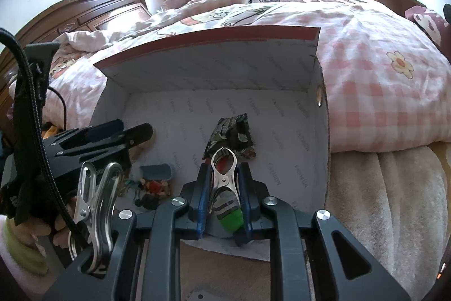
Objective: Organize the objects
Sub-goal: 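Open both grippers to drop the disc and clip into the box, then withdraw both grippers from the box toward the red toy and grey plate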
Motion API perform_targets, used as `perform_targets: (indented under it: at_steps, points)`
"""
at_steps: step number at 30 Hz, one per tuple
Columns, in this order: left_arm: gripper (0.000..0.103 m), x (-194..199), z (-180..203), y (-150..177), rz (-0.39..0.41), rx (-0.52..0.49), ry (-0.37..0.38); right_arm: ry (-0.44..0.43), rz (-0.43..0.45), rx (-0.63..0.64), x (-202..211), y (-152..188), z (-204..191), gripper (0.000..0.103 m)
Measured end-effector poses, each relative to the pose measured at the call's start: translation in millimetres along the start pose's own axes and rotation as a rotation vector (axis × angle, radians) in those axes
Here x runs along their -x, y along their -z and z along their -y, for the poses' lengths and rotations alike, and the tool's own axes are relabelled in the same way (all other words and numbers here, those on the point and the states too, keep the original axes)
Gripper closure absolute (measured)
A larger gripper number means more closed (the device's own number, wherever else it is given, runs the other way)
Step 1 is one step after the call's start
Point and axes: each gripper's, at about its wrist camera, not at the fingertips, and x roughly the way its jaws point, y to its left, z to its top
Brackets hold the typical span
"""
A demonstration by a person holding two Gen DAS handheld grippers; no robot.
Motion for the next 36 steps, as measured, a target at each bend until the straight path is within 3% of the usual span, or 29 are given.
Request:
perform_targets:
  at_steps: [8, 12, 20, 36]
  points:
    - [0.045, 6, -1, 6, -0.01, -0.004, -0.009, 0.02, 0.009, -0.002, -5, -3, 2, 0.082]
    - [0.045, 10, 0, 7, -0.013, -0.008, -0.013, 0.024, 0.015, -0.007, -2, -3, 3, 0.068]
    - [0.045, 29, 0, 17, -0.007, -0.001, -0.016, -0.009, 0.028, -0.018, 15, 1, 0, 0.059]
    - [0.045, 89, -13, 59, 0.003, 0.03, -0.008, -0.048, 0.003, 0.005, 65, 36, -22, 0.056]
